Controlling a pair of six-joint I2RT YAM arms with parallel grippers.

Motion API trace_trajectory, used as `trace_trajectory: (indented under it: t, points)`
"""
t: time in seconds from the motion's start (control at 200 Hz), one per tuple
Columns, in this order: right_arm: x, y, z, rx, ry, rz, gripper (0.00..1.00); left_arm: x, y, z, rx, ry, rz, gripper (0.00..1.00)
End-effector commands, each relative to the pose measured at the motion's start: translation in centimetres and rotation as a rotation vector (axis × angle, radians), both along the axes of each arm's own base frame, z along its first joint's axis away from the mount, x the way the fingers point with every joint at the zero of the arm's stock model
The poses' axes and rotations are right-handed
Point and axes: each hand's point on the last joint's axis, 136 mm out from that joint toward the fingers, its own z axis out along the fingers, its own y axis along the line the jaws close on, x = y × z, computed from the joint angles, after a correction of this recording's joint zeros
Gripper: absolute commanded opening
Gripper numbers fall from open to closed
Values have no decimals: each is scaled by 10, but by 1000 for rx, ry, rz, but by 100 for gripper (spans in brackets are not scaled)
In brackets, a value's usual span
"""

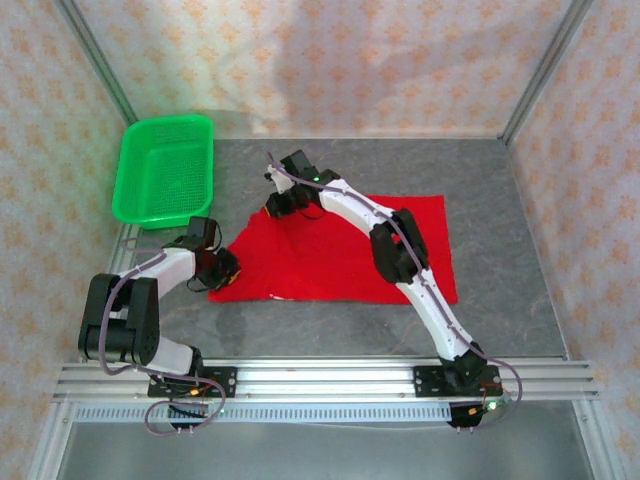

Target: Fold and stack the t-shirts

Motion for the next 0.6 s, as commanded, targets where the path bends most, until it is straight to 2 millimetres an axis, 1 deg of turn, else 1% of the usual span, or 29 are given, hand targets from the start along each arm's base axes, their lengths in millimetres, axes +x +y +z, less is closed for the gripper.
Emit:
trace_trajectory:
  t: [0.0, 0.06, 0.23, 0.29, 0.335, 0.4, 0.45, 0.495, 0.545, 0.595]
  points:
    - [15, -7, 28, 3, -65, -59, 0, -33, 13, -22, 66, 125, 0, 13]
    - [17, -10, 26, -1, -53, -72, 0, -34, 14, -22, 68, 126, 0, 13]
    - [19, -17, 8, -35, -10, -109, 0, -37, 14, -25, 71, 132, 3, 13]
    - [20, -20, 0, -60, 5, -137, 4, -37, 14, -25, 71, 131, 2, 13]
    - [25, -26, -5, -82, 18, -178, 9, -36, 14, -24, 71, 130, 3, 13]
    - [33, -33, -1, -77, 29, -236, 16, -35, 14, -22, 69, 120, 2, 13]
    - [39, -36, 3, -55, 39, -278, 24, -33, 14, -19, 70, 108, 1, 13]
    - [43, -38, 11, -27, 44, -301, 28, -32, 15, -17, 72, 100, 2, 13]
    - [47, -42, 20, -1, 44, -332, 36, -30, 14, -15, 70, 92, 3, 13]
    - [50, -45, 28, 26, 49, -363, 37, -28, 13, -13, 64, 84, 2, 13]
